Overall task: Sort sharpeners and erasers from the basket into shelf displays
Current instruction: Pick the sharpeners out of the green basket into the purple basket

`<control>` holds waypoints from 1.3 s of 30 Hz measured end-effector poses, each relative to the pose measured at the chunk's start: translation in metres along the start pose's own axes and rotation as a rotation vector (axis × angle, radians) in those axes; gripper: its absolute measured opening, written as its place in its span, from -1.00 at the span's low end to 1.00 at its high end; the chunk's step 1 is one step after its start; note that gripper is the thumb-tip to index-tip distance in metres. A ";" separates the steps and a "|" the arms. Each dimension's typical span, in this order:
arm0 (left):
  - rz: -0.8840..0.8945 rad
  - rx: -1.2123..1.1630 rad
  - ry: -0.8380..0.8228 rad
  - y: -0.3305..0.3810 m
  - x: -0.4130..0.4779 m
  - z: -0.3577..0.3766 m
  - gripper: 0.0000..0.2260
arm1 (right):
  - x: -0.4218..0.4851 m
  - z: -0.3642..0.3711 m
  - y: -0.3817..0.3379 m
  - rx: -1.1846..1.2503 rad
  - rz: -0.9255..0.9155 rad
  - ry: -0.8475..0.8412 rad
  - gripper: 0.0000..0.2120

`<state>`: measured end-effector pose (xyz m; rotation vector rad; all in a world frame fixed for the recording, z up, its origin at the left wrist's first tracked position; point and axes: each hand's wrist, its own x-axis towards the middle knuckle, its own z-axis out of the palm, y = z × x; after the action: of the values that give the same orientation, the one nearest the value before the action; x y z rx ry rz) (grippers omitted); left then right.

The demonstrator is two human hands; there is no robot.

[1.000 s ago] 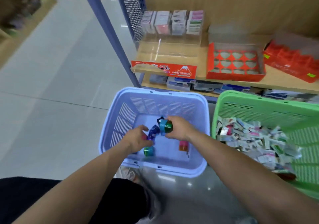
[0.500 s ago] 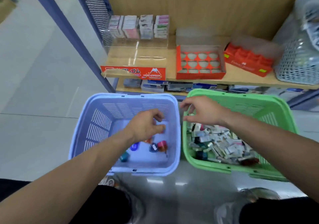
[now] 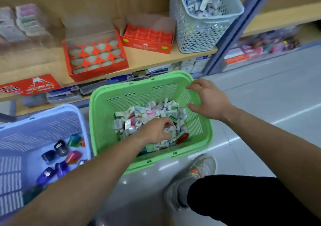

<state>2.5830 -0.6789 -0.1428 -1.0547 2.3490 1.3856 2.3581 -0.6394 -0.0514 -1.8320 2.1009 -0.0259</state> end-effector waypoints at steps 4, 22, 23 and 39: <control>-0.028 -0.034 -0.091 0.007 0.054 0.051 -0.53 | -0.007 0.039 0.018 0.042 0.067 0.027 -0.22; -0.152 -0.210 -0.085 0.007 0.036 0.024 -0.73 | -0.003 0.061 0.019 -0.033 0.083 0.051 -0.28; -0.183 -0.271 -0.052 0.007 0.019 0.009 -0.75 | -0.003 0.055 0.013 -0.091 0.066 0.069 -0.31; -0.037 0.455 0.553 -0.101 -0.138 -0.063 -0.76 | 0.060 0.201 -0.144 0.043 -0.310 -0.886 -0.66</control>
<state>2.7604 -0.6962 -0.1067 -1.4484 2.7973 0.5248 2.5448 -0.6778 -0.2202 -1.6746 1.1913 0.5505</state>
